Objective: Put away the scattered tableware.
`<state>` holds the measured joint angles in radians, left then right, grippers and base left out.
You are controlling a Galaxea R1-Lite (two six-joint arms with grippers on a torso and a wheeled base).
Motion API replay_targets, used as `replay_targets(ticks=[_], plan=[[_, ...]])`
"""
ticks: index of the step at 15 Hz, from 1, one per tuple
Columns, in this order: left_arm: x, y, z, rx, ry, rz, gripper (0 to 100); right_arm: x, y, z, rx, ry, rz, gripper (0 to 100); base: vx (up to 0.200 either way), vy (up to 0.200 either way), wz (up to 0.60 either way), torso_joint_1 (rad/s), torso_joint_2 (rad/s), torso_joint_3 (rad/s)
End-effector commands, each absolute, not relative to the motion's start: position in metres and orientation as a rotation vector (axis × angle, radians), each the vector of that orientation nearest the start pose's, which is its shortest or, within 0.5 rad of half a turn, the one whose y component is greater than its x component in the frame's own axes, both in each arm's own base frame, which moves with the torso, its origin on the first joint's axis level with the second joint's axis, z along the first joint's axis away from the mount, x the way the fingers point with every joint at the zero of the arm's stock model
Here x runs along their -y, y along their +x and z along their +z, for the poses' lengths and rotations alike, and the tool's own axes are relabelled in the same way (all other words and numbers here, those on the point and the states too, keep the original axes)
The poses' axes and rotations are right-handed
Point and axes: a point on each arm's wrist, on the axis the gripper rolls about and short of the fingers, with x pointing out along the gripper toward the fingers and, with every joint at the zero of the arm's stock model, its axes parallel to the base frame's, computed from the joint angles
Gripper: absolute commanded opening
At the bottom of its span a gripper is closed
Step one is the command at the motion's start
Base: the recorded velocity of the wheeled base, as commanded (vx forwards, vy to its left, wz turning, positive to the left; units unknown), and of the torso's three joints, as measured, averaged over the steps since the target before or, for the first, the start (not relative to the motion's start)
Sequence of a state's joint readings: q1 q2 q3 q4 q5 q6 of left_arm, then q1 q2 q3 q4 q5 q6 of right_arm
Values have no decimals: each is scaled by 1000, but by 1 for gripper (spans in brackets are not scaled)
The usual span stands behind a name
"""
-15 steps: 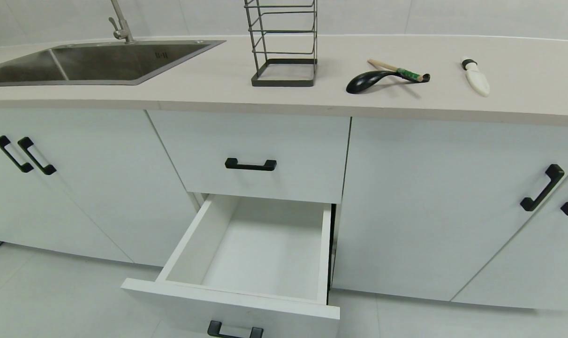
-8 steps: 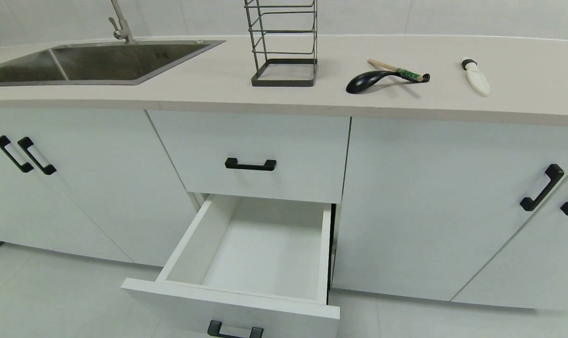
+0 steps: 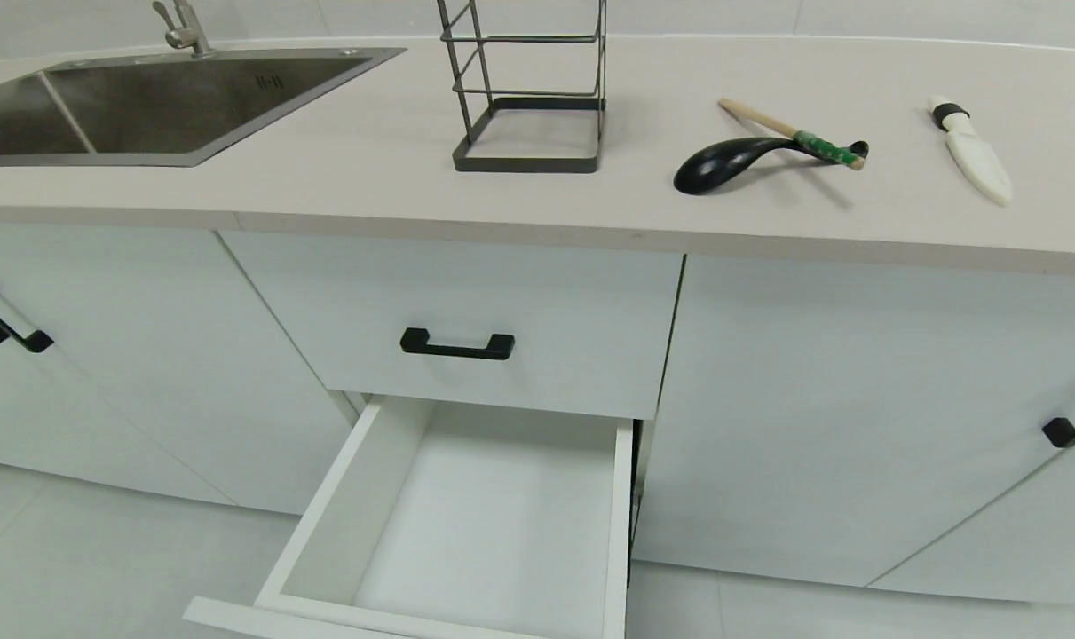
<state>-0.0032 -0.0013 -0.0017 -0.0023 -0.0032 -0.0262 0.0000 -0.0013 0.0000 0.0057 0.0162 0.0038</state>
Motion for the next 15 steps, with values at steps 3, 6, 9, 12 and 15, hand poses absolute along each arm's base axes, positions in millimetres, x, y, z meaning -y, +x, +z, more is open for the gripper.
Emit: replay_targets(ticks=[3, 6, 9, 12, 15], plan=[[0, -23, 76, 5, -26, -6, 100, 0, -23, 75, -6, 3, 17, 0, 0, 0, 0, 212, -572, -216], [0, -23, 76, 5, -26, -6, 100, 0, -23, 75, -6, 0, 17, 0, 0, 0, 0, 45, -276, -41], [0, -23, 76, 5, -26, -6, 100, 0, -23, 75, -6, 2, 17, 0, 0, 0, 0, 0, 0, 0], [0, -23, 76, 5, -26, -6, 100, 0, -23, 75, -6, -1, 17, 0, 0, 0, 0, 0, 0, 0], [0, -23, 76, 5, -28, -6, 100, 0, -23, 75, -6, -1, 18, 0, 0, 0, 0, 0, 0, 0]])
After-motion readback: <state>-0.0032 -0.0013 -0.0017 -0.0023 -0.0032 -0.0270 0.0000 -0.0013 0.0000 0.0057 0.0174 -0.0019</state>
